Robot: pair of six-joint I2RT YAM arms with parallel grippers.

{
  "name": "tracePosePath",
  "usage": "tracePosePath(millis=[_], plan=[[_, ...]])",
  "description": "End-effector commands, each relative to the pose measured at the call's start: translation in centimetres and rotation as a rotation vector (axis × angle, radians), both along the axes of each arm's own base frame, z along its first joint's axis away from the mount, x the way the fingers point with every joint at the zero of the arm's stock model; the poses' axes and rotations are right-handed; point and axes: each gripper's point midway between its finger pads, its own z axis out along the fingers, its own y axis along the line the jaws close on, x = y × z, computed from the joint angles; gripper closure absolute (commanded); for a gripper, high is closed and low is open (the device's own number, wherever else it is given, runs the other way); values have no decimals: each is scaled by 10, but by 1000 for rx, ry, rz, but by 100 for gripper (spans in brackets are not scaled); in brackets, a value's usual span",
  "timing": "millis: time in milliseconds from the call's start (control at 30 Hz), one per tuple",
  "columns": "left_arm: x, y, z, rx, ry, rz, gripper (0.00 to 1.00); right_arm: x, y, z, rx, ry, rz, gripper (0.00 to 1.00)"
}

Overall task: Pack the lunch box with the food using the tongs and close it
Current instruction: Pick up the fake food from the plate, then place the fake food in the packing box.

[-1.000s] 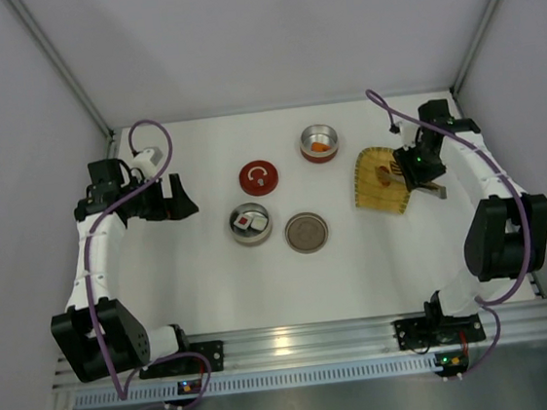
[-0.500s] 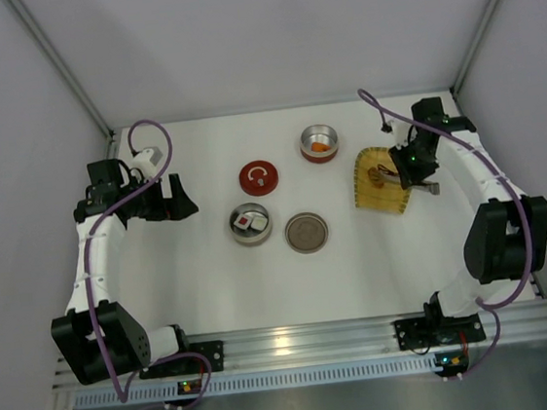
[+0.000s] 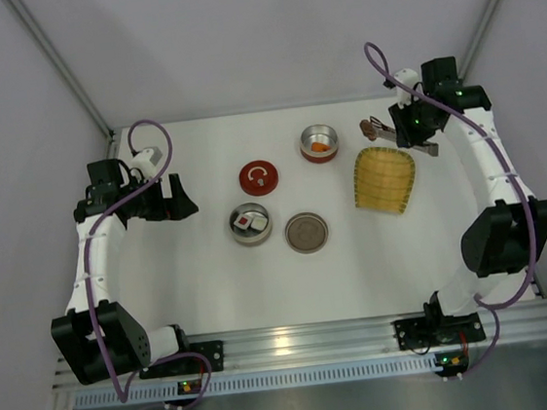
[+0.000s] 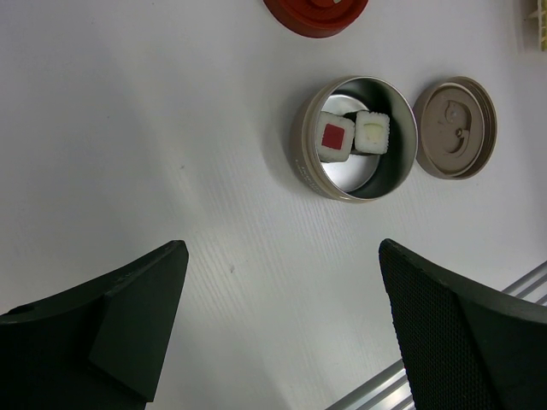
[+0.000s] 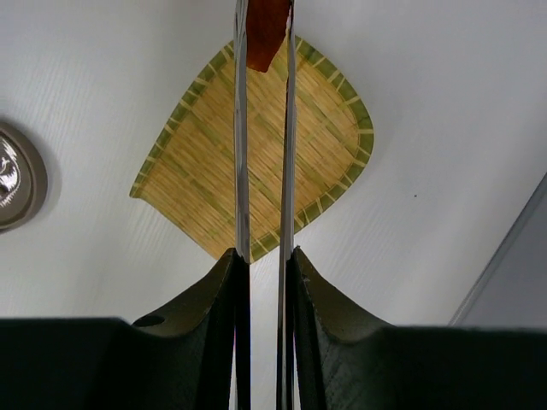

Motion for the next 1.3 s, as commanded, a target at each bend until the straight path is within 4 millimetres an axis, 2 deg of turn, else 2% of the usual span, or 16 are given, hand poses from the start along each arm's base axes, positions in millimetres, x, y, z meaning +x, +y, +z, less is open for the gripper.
tracePosePath(millis=[0, 67, 100, 267, 300, 433, 600, 733, 833, 867, 933, 967, 1000, 1133, 1167, 1267], plan=[[7, 1, 6, 1, -52, -8, 2, 18, 26, 26, 64, -62, 43, 100], [10, 1, 5, -7, -48, -5, 2, 33, 39, 27, 76, -72, 50, 100], [10, 0, 5, -10, -47, -6, 2, 39, 52, 19, 76, -56, 69, 100], [13, 1, 6, -12, -45, -1, 2, 68, 96, 15, 84, -108, 119, 100], [12, 1, 5, -10, -45, -2, 2, 72, 106, 7, 79, -101, 133, 100], [11, 2, 1, -3, -36, -1, 2, 90, 125, -9, 77, -103, 136, 100], [9, 4, -2, 14, -41, -4, 2, 105, 127, -24, 58, -108, 116, 98], [9, 4, -6, 15, -34, -4, 2, 110, 124, -25, 43, -121, 101, 97], [9, 3, -6, 11, -34, -8, 2, 112, 122, -26, 33, -124, 98, 90], [10, 3, -5, 10, -37, -7, 2, 113, 123, -28, 30, -118, 99, 80], [10, 3, -5, 11, -37, -8, 2, 113, 123, -28, 31, -113, 99, 73], [10, 4, -5, 13, -35, -8, 2, 112, 123, -26, 33, -113, 99, 66], [9, 4, -4, 15, -37, -8, 2, 111, 124, -25, 35, -114, 104, 62], [7, 4, -3, 22, -40, -8, 2, 105, 124, -15, 46, -115, 113, 60], [7, 4, -2, 22, -43, -10, 2, 102, 125, -11, 53, -116, 122, 57], [5, 3, 0, 18, -45, -10, 2, 95, 124, 0, 54, -122, 132, 57]])
